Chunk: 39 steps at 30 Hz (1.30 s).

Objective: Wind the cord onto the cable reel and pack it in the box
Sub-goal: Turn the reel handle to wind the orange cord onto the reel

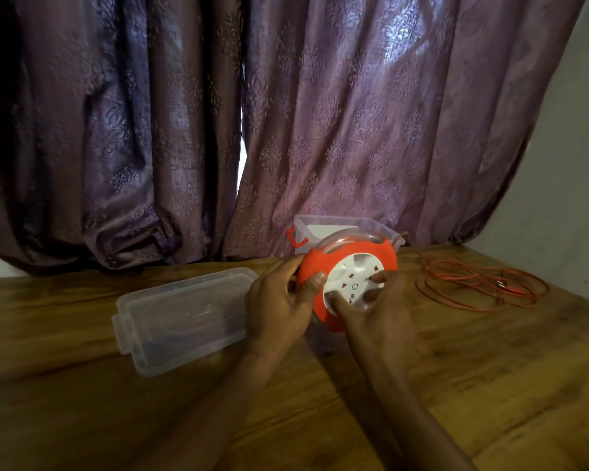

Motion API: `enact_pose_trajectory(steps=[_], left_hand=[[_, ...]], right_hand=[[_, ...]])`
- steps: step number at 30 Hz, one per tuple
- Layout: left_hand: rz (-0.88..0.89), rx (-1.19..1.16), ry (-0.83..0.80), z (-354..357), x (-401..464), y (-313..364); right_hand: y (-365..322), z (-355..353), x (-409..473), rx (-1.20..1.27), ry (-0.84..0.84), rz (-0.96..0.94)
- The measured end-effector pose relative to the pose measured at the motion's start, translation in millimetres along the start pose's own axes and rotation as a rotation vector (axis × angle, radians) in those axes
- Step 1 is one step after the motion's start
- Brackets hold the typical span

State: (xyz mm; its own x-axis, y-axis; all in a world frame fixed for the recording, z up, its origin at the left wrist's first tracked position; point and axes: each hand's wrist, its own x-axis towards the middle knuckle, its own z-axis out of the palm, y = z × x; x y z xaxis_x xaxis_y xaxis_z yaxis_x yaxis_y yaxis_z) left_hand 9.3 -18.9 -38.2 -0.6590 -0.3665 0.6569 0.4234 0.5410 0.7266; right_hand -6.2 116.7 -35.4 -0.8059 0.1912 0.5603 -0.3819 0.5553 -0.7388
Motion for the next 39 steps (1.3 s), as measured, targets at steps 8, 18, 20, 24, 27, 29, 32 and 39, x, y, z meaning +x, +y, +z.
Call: enact_pose_trajectory(steps=[8, 18, 20, 24, 27, 29, 32, 39], left_hand=[[-0.020, 0.009, 0.025, 0, 0, 1], [-0.038, -0.030, 0.034, -11, 17, -7], [-0.030, -0.045, 0.030, -13, 18, -4], [0.005, -0.029, 0.001, -11, 17, 0], [0.017, 0.003, -0.009, -7, 14, -1], [0.017, 0.009, 0.006, -4, 11, -2], [0.020, 0.029, 0.020, -2, 9, -2], [-0.026, 0.026, 0.036, -7, 11, 1]], right_hand=[[3, 0, -2, 0.044, 0.036, -0.042], [-5, -2, -3, -0.338, -0.194, -0.508], [-5, -3, -4, -0.386, -0.234, -0.509], [-1, -4, -2, -0.472, -0.182, -0.472], [3, -3, 0, -0.390, -0.117, -0.394], [4, -3, 1, -0.292, -0.075, -0.302], [4, -3, 0, -0.127, -0.006, -0.161], [3, -7, -1, -0.124, 0.042, -0.294]])
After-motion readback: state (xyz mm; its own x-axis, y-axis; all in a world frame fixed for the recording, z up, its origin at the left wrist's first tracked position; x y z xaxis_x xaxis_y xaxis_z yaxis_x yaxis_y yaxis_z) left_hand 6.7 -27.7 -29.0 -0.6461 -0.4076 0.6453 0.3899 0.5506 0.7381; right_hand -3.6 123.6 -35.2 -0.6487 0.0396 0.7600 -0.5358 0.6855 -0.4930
